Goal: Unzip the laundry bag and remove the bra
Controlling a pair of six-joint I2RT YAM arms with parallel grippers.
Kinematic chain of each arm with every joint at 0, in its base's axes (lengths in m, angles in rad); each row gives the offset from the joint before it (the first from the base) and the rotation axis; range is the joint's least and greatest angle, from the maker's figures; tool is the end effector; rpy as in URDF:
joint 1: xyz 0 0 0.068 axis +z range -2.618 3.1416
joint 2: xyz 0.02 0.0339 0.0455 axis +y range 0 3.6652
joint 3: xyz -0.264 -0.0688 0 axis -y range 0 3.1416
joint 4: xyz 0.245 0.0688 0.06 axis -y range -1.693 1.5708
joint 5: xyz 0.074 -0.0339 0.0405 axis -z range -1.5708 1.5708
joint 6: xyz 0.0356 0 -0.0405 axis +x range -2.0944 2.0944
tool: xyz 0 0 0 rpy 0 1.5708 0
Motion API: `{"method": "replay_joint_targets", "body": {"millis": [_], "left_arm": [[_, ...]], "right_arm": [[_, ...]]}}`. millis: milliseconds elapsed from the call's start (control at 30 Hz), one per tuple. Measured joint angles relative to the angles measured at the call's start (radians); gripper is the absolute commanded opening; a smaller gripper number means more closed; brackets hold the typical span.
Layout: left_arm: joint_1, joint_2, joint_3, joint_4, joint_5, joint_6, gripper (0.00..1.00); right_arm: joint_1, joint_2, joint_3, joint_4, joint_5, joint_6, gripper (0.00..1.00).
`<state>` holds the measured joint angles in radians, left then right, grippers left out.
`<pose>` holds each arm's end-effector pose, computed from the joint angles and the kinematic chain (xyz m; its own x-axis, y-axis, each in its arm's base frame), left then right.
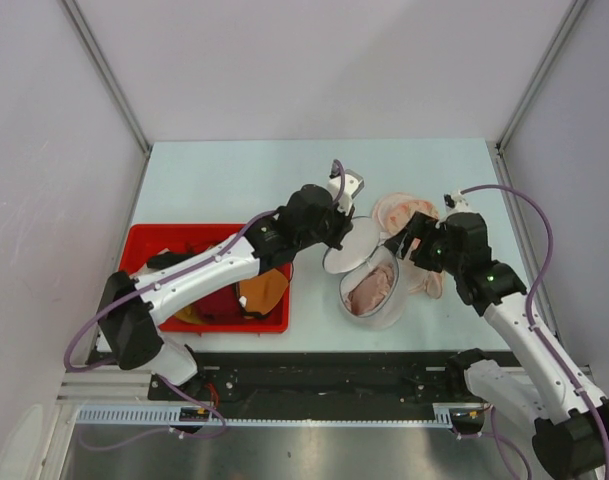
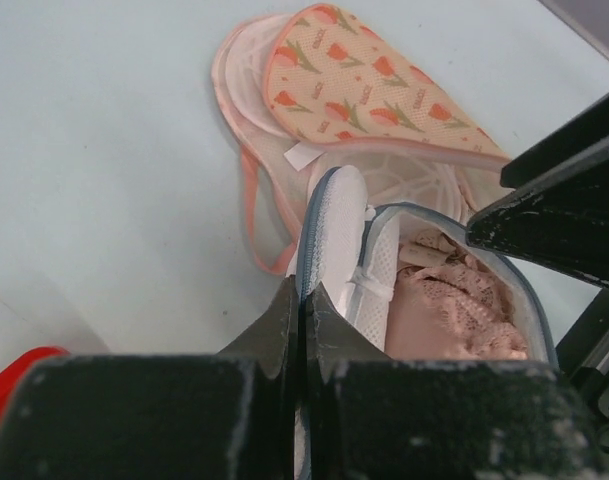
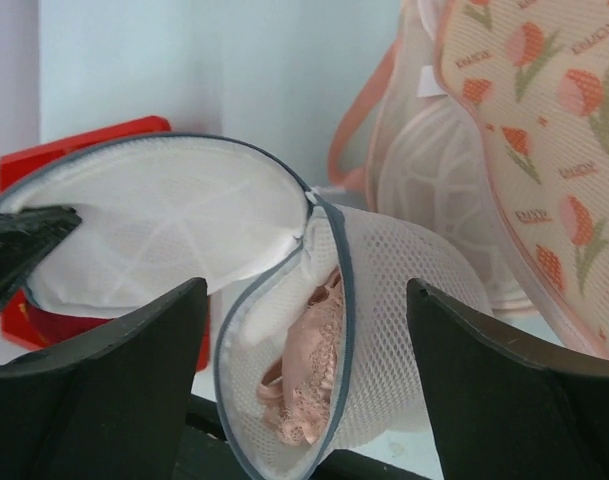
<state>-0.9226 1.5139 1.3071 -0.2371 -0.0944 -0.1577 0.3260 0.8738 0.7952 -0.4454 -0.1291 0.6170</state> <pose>0.2176 -0.2817 0.3385 -0.3726 0.2331 -0.8982 0.6923 0.7144 -0.1018 0.1824 0.0665 0.3018 -0.6315 0.3922 -0.6689 -0.0709 0.8298 0.5535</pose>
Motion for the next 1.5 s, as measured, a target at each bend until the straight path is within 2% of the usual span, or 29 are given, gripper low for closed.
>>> {"method": "replay_joint_targets", "body": {"millis": [233, 400, 433, 500, 533, 600, 633, 833, 1033, 1067, 1133, 1167, 1200, 1300, 1400, 1467, 1500], "left_arm": [[0.000, 0.005, 0.006, -0.031, -0.011, -0.001, 0.00], [0.007, 0.007, 0.006, -0.036, 0.016, -0.002, 0.01], [0.011, 0.011, 0.006, -0.036, 0.031, -0.002, 0.00], [0.022, 0.022, 0.008, -0.041, 0.064, 0.000, 0.00], [0.030, 0.031, 0.011, -0.045, 0.083, 0.001, 0.00], [0.050, 0.048, 0.019, -0.058, 0.122, 0.006, 0.00], [0.058, 0.055, 0.024, -0.067, 0.137, 0.010, 0.00], [0.119, 0.064, 0.055, -0.097, 0.244, 0.037, 0.00], [0.246, 0.157, 0.129, -0.079, 0.498, 0.030, 0.01], [0.264, 0.201, 0.157, -0.074, 0.541, 0.023, 0.04], [0.288, 0.277, 0.197, -0.072, 0.591, 0.006, 0.36], [0.299, 0.333, 0.240, -0.091, 0.615, -0.010, 0.47], [0.305, 0.384, 0.288, -0.113, 0.627, -0.021, 0.63], [0.312, 0.505, 0.423, -0.194, 0.629, -0.037, 0.83], [0.311, 0.525, 0.497, -0.292, 0.568, -0.054, 0.90], [0.307, 0.490, 0.512, -0.318, 0.496, -0.055, 1.00], [0.303, 0.443, 0.494, -0.328, 0.441, -0.056, 1.00]], "right_arm": [[0.105, -0.029, 0.013, -0.097, 0.095, -0.027, 0.76], [0.123, 0.019, 0.022, -0.129, 0.136, -0.048, 0.60], [0.125, 0.041, 0.021, -0.129, 0.143, -0.053, 0.52], [0.127, 0.075, 0.021, -0.126, 0.154, -0.064, 0.40], [0.129, 0.095, 0.019, -0.125, 0.162, -0.068, 0.27], [0.130, 0.114, 0.016, -0.119, 0.176, -0.075, 0.14], [0.130, 0.119, 0.013, -0.117, 0.180, -0.076, 0.00], [0.130, 0.105, 0.008, -0.103, 0.204, -0.070, 0.00], [0.130, 0.084, -0.004, -0.092, 0.201, -0.066, 0.00], [0.130, 0.078, -0.009, -0.089, 0.200, -0.064, 0.00], [0.130, 0.060, -0.023, -0.080, 0.197, -0.051, 0.00], [0.130, 0.049, -0.029, -0.076, 0.195, -0.047, 0.00], [0.130, 0.035, -0.034, -0.072, 0.191, -0.040, 0.00], [0.130, 0.006, -0.043, -0.053, 0.176, -0.016, 0.00], [0.130, 0.002, -0.045, -0.029, 0.158, 0.008, 0.00], [0.130, 0.002, -0.048, -0.020, 0.148, 0.020, 0.00], [0.130, 0.003, -0.050, -0.012, 0.140, 0.026, 0.00]]}}
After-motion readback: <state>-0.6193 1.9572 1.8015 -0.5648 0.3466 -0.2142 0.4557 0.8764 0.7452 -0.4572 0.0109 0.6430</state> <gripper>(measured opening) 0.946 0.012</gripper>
